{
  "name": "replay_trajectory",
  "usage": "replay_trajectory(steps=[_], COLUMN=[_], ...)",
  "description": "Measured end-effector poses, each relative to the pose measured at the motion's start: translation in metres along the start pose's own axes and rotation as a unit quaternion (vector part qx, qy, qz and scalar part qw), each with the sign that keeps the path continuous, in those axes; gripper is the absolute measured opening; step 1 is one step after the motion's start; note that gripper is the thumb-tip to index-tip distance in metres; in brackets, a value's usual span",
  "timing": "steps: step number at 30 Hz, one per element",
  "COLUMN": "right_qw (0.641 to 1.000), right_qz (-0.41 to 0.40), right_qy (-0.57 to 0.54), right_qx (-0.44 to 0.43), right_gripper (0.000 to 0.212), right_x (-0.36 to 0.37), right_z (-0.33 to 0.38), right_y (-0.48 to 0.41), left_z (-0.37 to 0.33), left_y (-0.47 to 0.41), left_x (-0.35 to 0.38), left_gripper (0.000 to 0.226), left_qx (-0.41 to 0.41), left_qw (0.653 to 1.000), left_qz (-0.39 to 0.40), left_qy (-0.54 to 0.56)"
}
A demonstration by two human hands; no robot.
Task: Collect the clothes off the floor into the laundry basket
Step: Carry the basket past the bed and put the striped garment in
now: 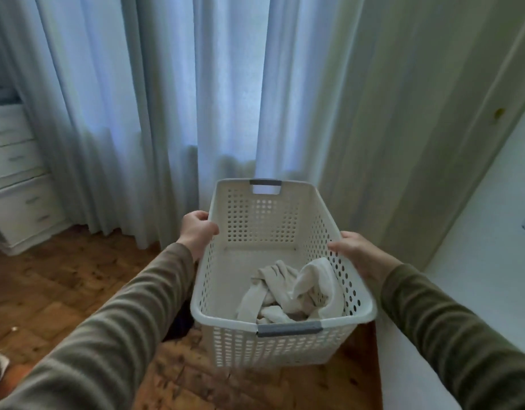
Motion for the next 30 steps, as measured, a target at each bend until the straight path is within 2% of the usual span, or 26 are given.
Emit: replay_trajectory(steps=[5,10,14,17,20,22,30], right_qw=[0.997,0.991,0.984,0.975,0.964,0.959,0.943], right_qz=[0.047,0.095,0.124,0.188,0.232,0.245,0.280], right_qy=[0.021,0.027,0.040,-0.002,-0.016,-0.008,0.002], right_qx=[-0.051,-0.090,-0.118,-0.117,-0.130,-0.142,-0.181], right_gripper=[0.027,0.011,0.009,0.013,0.017,0.017,0.016], right_x=[0.004,0.018,0.039,0.071,0.107,0.135,0.244], right_z=[0.039,0.076,0.103,0.122,0.143,0.159,0.224], right_y=[-0.047,-0.094,-0.121,-0.139,-0.154,-0.166,-0.222], left_z=[-0.021,-0.031,-0.034,-0.032,-0.025,-0.021,-0.015], left_y=[-0.032,-0.063,-0.082,-0.102,-0.126,-0.149,-0.243], left_x=[0.006,0.008,-0.003,-0.021,-0.040,-0.056,-0.113], left_gripper=[0.026,0.028,0.031,0.032,0.017,0.024,0.017], left_qx=[0.004,-0.003,-0.016,-0.028,-0.044,-0.051,-0.059], left_qw=[0.999,0.996,0.991,0.984,0.978,0.973,0.959], left_qz=[-0.032,-0.085,-0.131,-0.174,-0.202,-0.226,-0.278], left_qy=[0.005,0.017,0.025,0.022,0.018,0.020,0.016])
Point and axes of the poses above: each hand's wrist, its own y-axis away from the middle knuckle, its own x-axis out of the palm, z = x × y, the point moved 10 cm from there along -y, towards the middle knuckle, and after that the axes turned 13 degrees about -z, right-handed, at the moved point
